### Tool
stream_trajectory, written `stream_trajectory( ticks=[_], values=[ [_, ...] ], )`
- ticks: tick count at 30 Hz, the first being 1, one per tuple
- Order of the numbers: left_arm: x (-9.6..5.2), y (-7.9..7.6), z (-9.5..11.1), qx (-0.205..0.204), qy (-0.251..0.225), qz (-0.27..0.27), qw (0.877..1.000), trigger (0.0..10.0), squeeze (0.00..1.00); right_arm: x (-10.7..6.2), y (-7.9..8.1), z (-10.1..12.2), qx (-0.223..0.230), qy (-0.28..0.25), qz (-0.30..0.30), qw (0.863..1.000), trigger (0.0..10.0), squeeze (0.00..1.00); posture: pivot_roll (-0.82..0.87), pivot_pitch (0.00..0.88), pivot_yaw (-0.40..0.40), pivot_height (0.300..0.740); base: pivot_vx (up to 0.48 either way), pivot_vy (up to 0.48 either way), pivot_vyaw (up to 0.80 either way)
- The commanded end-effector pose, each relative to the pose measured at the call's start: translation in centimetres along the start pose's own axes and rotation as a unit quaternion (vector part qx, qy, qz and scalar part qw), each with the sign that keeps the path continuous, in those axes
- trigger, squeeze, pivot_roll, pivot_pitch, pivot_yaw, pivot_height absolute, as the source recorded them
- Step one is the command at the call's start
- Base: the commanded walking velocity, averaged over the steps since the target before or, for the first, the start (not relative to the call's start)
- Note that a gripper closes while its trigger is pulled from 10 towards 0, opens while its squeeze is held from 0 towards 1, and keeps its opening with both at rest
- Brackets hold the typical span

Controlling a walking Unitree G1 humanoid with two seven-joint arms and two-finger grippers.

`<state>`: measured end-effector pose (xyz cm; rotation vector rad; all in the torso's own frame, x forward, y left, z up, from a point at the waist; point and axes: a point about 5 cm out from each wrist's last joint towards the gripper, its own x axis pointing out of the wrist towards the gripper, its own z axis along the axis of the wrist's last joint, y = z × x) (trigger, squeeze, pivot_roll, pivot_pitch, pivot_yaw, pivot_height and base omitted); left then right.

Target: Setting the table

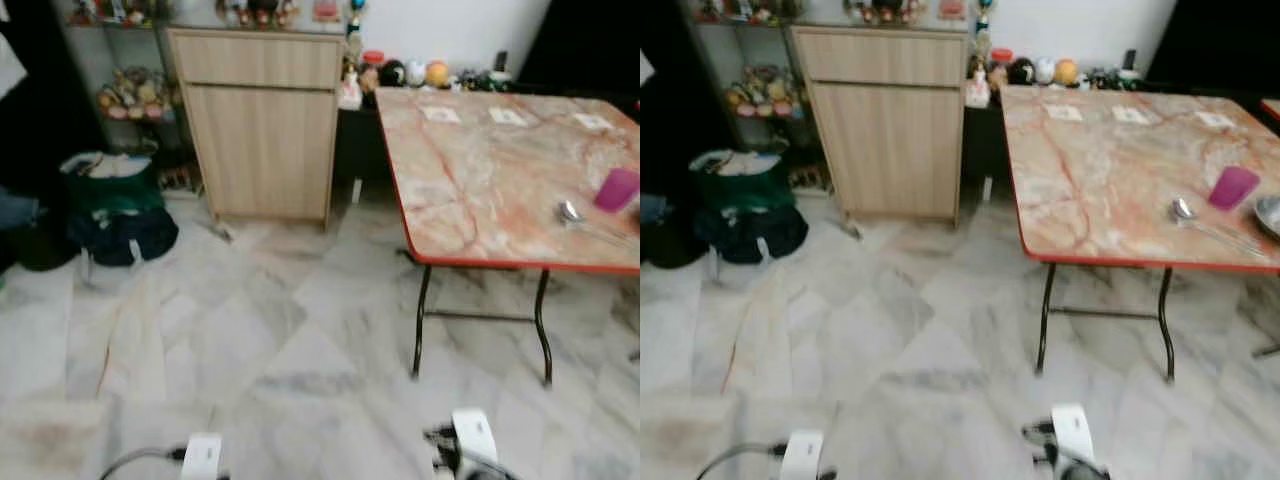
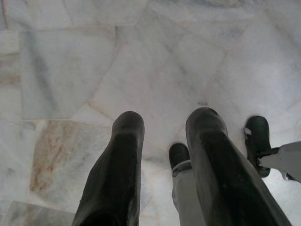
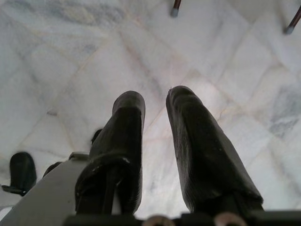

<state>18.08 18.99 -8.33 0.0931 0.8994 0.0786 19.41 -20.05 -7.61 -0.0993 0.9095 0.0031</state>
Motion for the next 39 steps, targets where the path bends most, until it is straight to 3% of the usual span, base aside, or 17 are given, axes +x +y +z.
stream_trajectory(
  ticks=[1,8,10,39],
  values=[
    [-1.67,7.13,-3.98,0.025,0.095,0.012,0.995,10.0,0.0,-0.09,-0.21,-1.07,0.149,0.036,-0.015,0.988,10.0,0.0,-0.05,0.0,0.082,0.74,0.0,0.0,0.0],
    [-1.78,7.17,-4.25,0.023,0.097,0.011,0.995,10.0,0.0,-0.12,-0.29,-1.11,0.144,0.035,-0.015,0.989,10.0,0.0,-0.04,0.0,0.074,0.74,0.0,0.0,0.0],
    [-1.82,7.2,-4.32,0.022,0.097,0.01,0.995,10.0,0.0,-0.12,-0.41,-1.09,0.12,0.037,-0.016,0.992,10.0,0.0,-0.04,0.0,0.073,0.74,0.0,0.0,0.0],
    [-1.82,7.2,-4.32,0.022,0.097,0.01,0.995,10.0,0.0,-0.12,-0.41,-1.09,0.12,0.037,-0.016,0.992,10.0,0.0,-0.04,0.0,0.073,0.74,0.0,0.0,0.0]
  ],
)
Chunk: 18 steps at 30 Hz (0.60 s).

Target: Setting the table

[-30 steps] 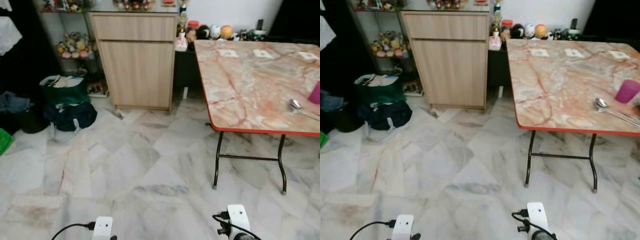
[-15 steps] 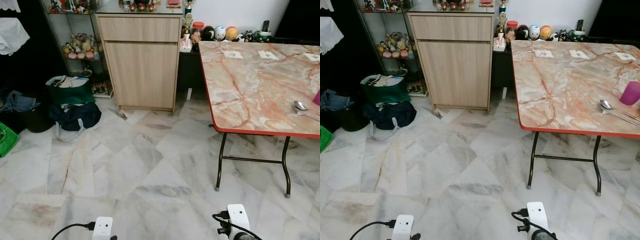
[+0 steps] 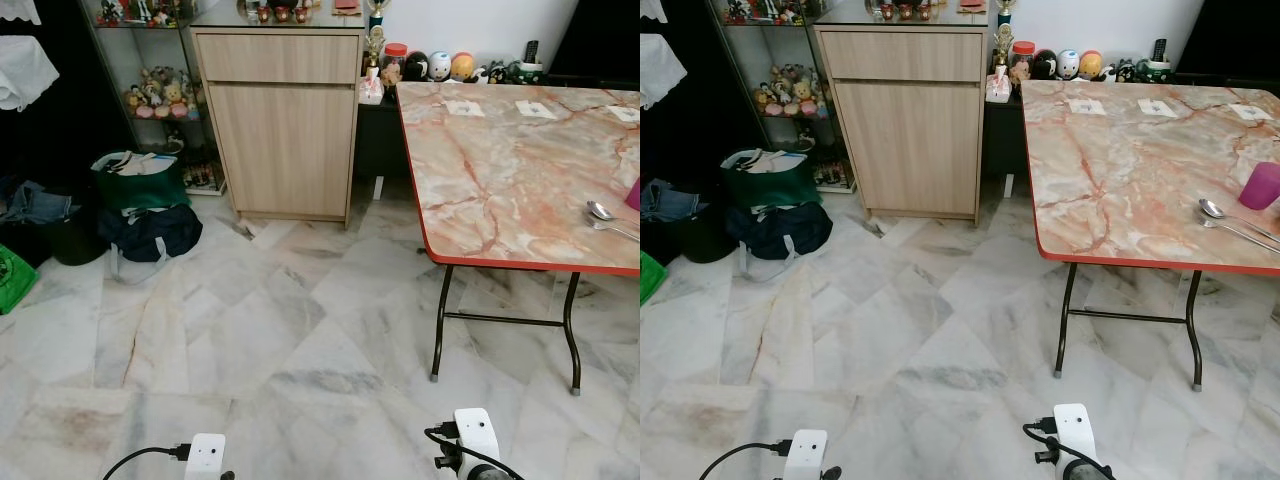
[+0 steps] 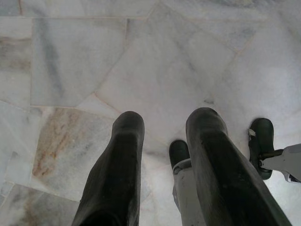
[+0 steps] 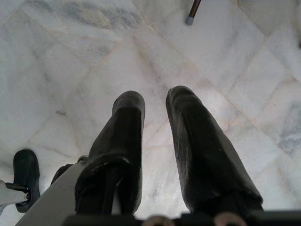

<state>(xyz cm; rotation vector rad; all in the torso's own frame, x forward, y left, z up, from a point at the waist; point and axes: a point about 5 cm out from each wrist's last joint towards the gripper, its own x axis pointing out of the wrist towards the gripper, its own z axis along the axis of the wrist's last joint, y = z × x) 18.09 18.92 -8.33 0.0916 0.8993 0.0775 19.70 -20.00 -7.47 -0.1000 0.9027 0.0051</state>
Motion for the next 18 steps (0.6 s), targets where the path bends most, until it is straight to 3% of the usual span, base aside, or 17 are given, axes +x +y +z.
stream_trajectory(
  ticks=[1,5,18],
  values=[
    [-1.8,7.3,-4.3,0.022,0.097,0.011,0.995,10.0,0.0,-0.2,-0.4,-1.4,0.121,0.04,-0.017,0.992,10.0,0.0,-0.04,0.0,0.073,0.74,0.0,0.0,0.0],
    [-1.2,5.8,-3.3,0.005,0.085,0.009,0.996,10.0,0.0,-0.1,-0.4,-0.7,0.157,0.024,-0.014,0.987,10.0,0.0,-0.03,0.0,0.069,0.74,0.0,0.0,0.0],
    [-1.2,5.8,-3.2,0.003,0.082,0.003,0.997,10.0,0.0,-0.1,-0.5,-0.7,0.161,0.025,-0.012,0.987,10.0,0.0,-0.04,0.0,0.059,0.74,0.0,0.0,0.0]
  ],
)
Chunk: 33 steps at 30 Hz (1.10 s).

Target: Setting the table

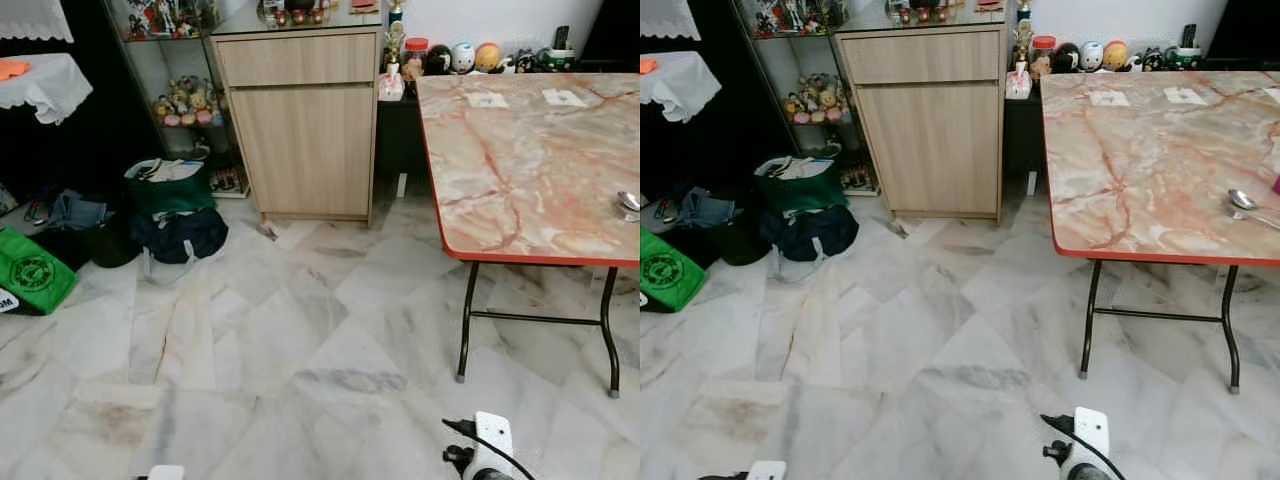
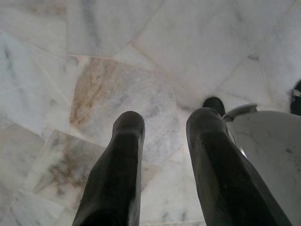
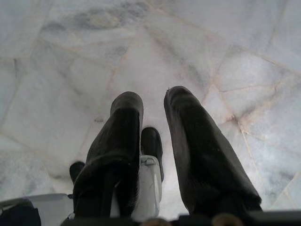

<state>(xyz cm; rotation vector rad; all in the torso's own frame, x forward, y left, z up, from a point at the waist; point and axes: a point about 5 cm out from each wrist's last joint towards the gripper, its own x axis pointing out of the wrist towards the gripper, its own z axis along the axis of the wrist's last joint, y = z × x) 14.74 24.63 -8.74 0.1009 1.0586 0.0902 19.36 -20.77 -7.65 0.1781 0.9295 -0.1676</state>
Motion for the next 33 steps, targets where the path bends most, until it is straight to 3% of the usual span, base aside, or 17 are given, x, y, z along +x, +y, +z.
stream_trajectory(
  ticks=[1,9,14,24,33],
  values=[
    [0.0,0.1,0.0,-0.002,0.003,-0.003,1.0,10.0,0.0,0.0,0.2,-0.4,0.004,0.007,0.003,1.0,10.0,0.0,-0.04,0.0,0.059,0.74,0.0,0.0,0.0],
    [-0.1,0.1,-0.7,-0.003,0.006,-0.004,1.0,10.0,0.0,0.0,-0.1,-0.3,0.008,0.007,-0.001,1.0,10.0,0.0,-0.04,0.0,0.052,0.74,0.0,-0.402,0.0],
    [-0.2,0.0,-1.0,-0.003,0.008,-0.006,1.0,10.0,0.0,-0.1,-0.2,-0.3,0.003,0.008,-0.001,1.0,10.0,0.0,-0.04,0.0,0.048,0.74,0.0,-0.442,-0.78],
    [-0.2,-0.8,-1.7,-0.007,0.012,-0.012,1.0,10.0,0.0,-0.1,-0.2,-0.2,0.006,0.001,-0.002,1.0,10.0,0.0,-0.05,0.0,0.046,0.74,0.0,-0.441,0.0],
    [-0.1,-0.8,-1.0,-0.007,0.006,-0.013,1.0,10.0,0.0,-0.1,-0.2,-0.2,0.008,0.001,-0.002,1.0,10.0,0.0,-0.05,0.0,0.049,0.74,0.0,-0.441,0.0]
  ],
)
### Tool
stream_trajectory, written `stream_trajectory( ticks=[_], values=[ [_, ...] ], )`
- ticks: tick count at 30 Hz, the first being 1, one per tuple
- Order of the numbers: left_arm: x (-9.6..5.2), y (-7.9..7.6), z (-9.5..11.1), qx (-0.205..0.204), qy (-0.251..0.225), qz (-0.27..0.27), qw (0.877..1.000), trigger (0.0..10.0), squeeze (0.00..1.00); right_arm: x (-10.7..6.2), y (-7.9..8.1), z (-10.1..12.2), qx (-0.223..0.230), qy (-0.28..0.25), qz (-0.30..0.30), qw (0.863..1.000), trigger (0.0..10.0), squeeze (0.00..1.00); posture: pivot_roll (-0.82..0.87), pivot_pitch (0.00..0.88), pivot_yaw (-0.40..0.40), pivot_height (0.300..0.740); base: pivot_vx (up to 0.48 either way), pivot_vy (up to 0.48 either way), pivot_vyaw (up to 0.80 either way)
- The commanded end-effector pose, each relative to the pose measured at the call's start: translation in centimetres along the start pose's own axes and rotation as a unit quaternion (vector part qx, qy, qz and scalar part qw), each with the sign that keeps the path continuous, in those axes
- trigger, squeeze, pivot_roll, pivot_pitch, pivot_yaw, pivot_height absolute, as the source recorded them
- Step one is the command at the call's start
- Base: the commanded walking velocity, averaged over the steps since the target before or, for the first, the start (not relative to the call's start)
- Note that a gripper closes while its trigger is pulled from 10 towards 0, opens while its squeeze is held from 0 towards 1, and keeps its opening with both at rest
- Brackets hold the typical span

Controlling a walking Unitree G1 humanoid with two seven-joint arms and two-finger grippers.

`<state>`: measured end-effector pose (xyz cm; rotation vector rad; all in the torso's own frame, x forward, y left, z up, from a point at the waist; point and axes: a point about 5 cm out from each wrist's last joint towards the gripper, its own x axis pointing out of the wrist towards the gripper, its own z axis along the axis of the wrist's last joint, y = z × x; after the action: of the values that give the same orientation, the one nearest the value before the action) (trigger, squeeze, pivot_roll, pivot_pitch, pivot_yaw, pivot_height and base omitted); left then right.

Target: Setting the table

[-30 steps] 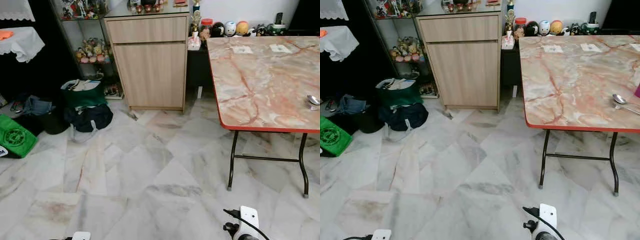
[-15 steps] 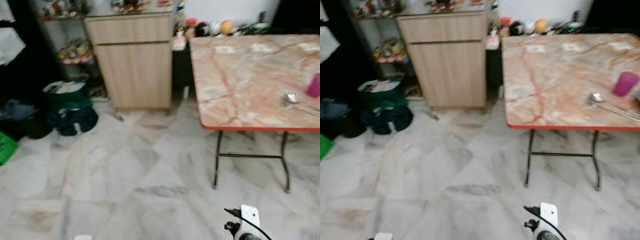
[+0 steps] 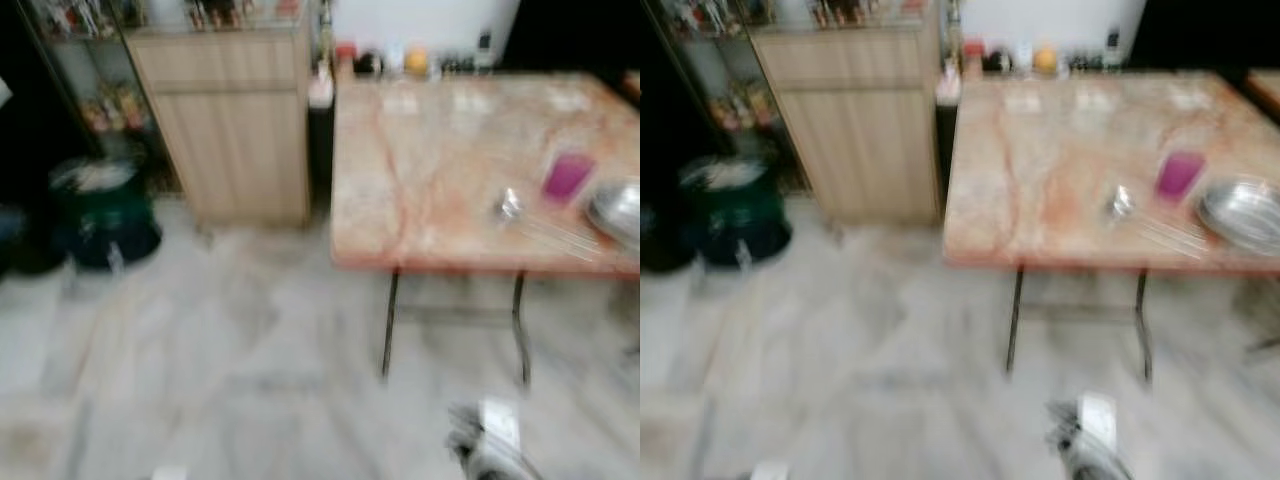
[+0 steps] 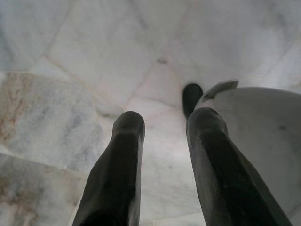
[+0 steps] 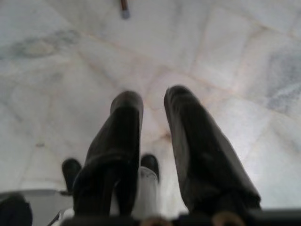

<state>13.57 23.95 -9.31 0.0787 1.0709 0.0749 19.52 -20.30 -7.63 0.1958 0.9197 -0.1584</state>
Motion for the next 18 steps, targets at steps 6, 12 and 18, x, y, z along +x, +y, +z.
stream_trajectory(
  ticks=[6,12,18],
  values=[
    [0.01,0.34,0.26,-0.001,0.001,0.001,1.0,10.0,0.0,-0.11,-0.6,-0.25,0.005,0.004,-0.01,1.0,10.0,0.0,-0.05,0.0,0.051,0.74,0.0,-0.439,0.0],
    [-0.02,0.53,0.26,0.0,0.002,0.002,1.0,10.0,0.0,-0.11,-0.63,-0.23,0.006,0.004,-0.011,1.0,10.0,0.0,-0.05,0.0,0.05,0.74,0.0,-0.439,0.0],
    [0.08,0.28,0.6,-0.001,0.0,0.001,1.0,10.0,0.0,-0.11,-0.69,-0.18,0.006,0.002,-0.012,1.0,10.0,0.0,-0.05,0.0,0.049,0.74,0.0,-0.439,0.0]
  ],
)
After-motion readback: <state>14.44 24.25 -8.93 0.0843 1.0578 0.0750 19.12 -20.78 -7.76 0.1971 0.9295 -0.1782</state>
